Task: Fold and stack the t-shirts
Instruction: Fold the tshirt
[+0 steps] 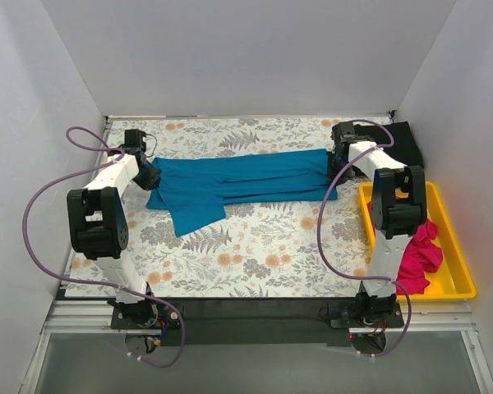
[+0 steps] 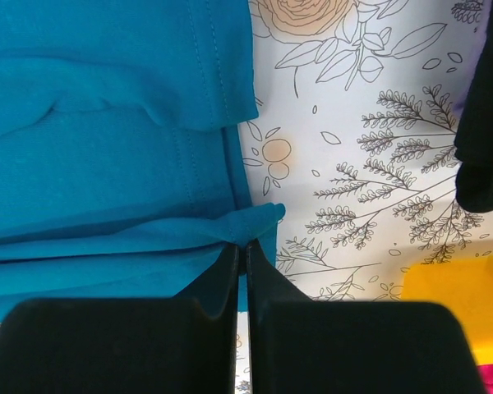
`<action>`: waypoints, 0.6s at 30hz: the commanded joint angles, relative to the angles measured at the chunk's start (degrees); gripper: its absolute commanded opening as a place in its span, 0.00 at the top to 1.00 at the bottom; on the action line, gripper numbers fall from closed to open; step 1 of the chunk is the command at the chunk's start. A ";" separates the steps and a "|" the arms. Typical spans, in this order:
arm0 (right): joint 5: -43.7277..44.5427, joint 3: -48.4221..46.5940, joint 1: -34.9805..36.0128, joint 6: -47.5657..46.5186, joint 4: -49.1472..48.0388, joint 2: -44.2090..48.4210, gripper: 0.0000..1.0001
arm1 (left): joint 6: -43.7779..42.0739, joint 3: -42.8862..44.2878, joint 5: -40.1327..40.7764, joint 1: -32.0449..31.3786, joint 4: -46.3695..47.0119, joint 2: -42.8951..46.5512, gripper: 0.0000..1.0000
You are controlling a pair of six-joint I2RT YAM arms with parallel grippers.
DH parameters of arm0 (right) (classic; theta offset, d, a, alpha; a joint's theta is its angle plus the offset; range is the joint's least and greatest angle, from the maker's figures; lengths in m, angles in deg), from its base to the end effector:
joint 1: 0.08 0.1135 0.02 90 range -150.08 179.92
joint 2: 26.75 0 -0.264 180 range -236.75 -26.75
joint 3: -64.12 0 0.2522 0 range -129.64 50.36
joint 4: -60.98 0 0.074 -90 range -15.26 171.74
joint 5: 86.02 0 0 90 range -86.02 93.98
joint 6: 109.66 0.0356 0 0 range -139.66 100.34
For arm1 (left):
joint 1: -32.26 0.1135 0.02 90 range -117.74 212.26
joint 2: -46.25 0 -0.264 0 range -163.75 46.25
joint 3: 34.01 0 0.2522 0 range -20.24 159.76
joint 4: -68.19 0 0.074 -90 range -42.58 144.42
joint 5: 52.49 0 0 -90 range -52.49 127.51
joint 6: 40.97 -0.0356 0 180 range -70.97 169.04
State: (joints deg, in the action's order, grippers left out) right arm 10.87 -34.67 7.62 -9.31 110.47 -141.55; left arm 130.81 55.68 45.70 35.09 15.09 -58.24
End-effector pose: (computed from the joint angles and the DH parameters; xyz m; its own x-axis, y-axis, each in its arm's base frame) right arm 0.4153 0.0518 0.1841 -0.9021 0.0580 -0.4276 0.0797 0.9963 -0.0329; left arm 0.3703 0.0234 0.2035 -0.0310 -0.9824 -0.1844 -0.9305 0.0957 -0.3535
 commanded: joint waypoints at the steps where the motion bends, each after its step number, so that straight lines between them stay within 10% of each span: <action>1: 0.14 -2.15 -0.76 -0.24 -1.01 2.30 0.99 | 1.36 -2.17 2.80 0.95 1.54 5.17 1.00; 18: -0.22 -4.96 -0.76 0.20 -1.97 -1.65 0.99 | 2.33 -3.67 0.69 2.53 5.58 2.19 1.00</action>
State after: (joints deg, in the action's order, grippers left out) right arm 9.76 -37.05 7.49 -9.24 110.18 -141.71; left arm 132.87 51.37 45.33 36.88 19.05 -55.79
